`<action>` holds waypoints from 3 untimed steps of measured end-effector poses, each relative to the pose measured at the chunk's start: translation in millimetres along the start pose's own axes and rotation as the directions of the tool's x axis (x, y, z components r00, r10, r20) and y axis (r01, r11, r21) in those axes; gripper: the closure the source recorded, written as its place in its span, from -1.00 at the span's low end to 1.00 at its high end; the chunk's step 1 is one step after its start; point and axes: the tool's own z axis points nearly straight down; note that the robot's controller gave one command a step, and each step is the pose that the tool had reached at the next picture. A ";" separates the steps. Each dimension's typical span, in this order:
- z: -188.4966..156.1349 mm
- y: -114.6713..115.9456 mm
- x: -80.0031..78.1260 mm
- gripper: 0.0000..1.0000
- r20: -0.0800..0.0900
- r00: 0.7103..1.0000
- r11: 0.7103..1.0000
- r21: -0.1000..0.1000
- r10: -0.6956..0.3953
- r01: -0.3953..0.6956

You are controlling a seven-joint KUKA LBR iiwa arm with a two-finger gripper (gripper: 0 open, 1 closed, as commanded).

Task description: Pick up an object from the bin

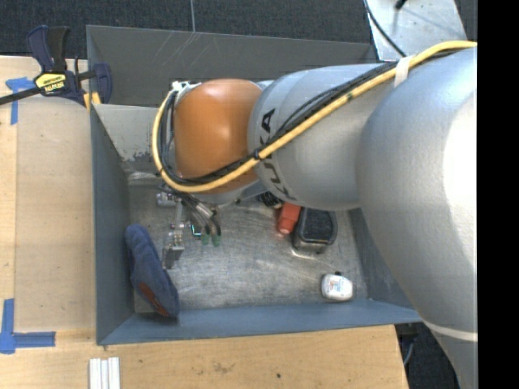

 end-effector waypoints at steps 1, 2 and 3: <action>61.1 17.4 39.5 -1.00 0.029 0.983 0.983 -0.012 0.184 -0.183; -15.5 1.3 27.7 -1.00 0.011 0.933 0.934 -0.007 0.359 -0.359; 30.7 -104.7 -14.8 -1.00 0.006 0.931 0.931 0.003 0.364 -0.364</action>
Offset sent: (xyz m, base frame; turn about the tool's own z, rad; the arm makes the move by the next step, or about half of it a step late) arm -0.0503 0.0179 -0.0720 0.1805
